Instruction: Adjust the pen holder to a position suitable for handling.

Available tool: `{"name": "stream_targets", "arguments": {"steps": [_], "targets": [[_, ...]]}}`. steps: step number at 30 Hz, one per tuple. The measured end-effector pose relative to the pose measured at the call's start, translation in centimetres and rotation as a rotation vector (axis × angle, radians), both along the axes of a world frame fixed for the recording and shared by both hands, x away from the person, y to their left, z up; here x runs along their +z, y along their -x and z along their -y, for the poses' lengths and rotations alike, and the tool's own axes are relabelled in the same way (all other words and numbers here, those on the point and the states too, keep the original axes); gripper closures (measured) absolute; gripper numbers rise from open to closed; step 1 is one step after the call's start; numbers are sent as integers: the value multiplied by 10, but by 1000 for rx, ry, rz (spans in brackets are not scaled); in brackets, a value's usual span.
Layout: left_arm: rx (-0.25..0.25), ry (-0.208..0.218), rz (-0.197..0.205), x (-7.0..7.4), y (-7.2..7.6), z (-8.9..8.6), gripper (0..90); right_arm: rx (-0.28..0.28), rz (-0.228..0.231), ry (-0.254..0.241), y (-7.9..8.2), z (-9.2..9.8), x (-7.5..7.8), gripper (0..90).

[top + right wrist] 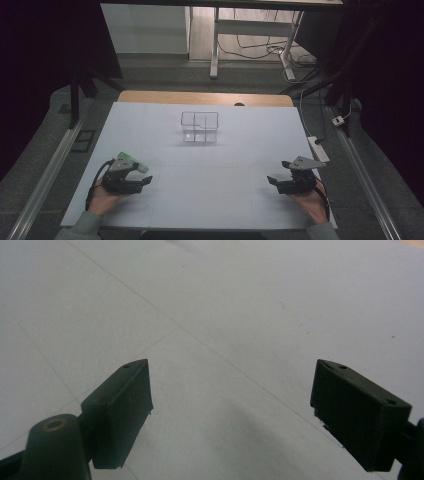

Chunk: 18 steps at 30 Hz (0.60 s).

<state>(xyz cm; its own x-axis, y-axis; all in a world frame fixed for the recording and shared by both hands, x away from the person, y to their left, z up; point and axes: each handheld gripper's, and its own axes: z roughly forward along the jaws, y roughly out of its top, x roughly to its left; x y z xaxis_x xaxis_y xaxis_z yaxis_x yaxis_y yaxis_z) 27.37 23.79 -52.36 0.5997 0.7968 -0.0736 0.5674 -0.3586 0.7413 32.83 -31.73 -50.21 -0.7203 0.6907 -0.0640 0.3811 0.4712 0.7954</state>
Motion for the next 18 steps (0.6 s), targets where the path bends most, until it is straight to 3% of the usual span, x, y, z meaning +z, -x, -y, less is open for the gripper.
{"name": "stream_targets", "arguments": {"steps": [18], "targets": [[3,-19,12,1,-1,0,254,-20,-31,-1,-1,0,-1,168]]}}
